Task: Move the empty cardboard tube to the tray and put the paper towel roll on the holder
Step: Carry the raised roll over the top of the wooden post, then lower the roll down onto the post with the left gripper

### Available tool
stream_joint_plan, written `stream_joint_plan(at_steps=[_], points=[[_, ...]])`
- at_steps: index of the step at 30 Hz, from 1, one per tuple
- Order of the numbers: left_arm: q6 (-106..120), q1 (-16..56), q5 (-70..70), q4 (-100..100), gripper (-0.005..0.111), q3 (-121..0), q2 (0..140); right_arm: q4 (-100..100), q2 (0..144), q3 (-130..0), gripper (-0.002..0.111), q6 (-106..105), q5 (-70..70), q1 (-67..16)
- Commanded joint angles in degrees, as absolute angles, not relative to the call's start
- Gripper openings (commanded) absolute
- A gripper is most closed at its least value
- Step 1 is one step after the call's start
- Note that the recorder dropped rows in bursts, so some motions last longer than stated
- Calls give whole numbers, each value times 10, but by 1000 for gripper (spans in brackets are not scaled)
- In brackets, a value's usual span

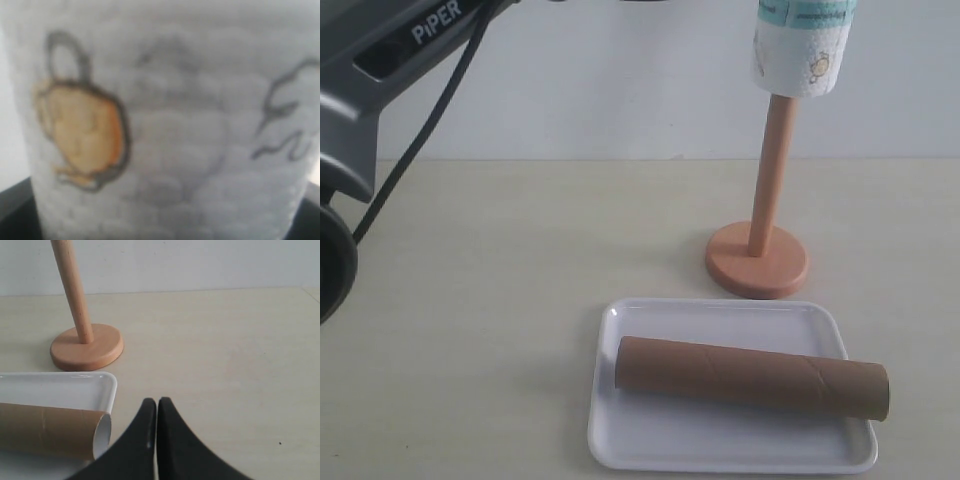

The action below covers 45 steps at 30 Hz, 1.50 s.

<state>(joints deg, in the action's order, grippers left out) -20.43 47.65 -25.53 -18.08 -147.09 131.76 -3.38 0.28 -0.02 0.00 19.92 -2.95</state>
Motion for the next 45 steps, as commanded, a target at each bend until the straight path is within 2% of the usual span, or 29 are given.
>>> stream_joint_plan(at_steps=[1, 13, 30, 45], points=[[-197, 480, -248, -167, 4, -1467, 1306, -32, 0, 0, 0, 0, 193, -28], [-184, 480, -217, -172, 4, -1380, 1280, -32, 0, 0, 0, 0, 193, -28], [-222, 480, -7, -169, 4, -1227, 1273, -32, 0, 0, 0, 0, 193, -28], [-259, 445, 180, -169, 4, -1024, 1247, -32, 0, 0, 0, 0, 193, -28]])
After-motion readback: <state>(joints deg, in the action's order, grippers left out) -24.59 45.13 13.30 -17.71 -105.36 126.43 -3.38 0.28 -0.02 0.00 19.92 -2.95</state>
